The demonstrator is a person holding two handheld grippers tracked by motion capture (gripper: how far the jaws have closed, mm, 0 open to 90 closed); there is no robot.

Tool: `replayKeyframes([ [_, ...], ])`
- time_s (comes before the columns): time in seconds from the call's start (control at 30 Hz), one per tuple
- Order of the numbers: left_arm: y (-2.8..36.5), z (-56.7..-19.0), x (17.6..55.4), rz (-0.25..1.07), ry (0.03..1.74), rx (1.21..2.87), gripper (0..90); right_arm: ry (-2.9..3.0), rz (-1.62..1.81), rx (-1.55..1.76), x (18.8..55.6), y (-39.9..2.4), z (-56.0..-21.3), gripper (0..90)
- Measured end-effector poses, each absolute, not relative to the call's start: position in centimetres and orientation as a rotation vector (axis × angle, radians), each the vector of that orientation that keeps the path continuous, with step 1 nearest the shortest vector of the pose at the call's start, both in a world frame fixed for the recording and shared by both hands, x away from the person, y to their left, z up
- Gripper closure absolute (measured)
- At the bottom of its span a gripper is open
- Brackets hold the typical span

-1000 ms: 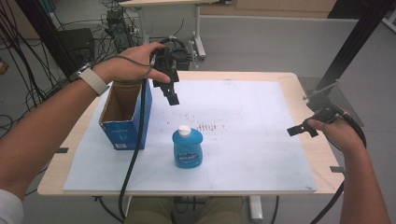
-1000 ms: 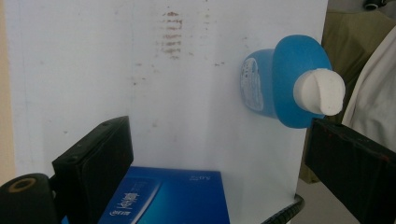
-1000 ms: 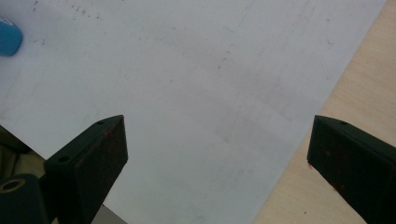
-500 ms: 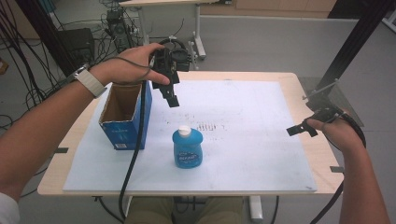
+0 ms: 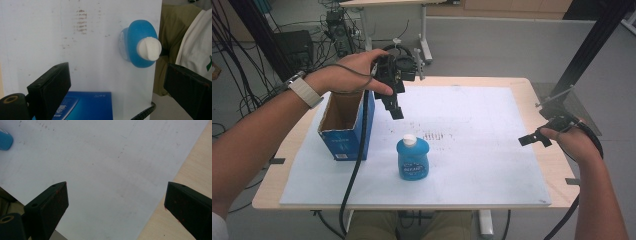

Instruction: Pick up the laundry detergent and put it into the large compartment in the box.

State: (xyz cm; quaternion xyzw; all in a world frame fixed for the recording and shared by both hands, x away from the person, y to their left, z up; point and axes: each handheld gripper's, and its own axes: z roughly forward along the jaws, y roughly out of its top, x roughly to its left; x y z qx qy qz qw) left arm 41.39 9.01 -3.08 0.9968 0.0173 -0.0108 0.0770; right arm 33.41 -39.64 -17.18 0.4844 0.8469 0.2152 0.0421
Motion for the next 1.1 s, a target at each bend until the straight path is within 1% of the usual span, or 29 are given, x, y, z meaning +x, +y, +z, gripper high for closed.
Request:
replayKeyframes([
  [0.33,8.5,-3.3,40.7,-0.059,0.05,2.987,8.0,2.592,0.659,1.482,33.3,-39.7,-17.2,5.2],
  [1.1,6.9,-3.9,39.1,-0.07,0.007,3.011,7.5,2.592,0.657,1.49,33.1,-39.8,-17.4,5.2],
])
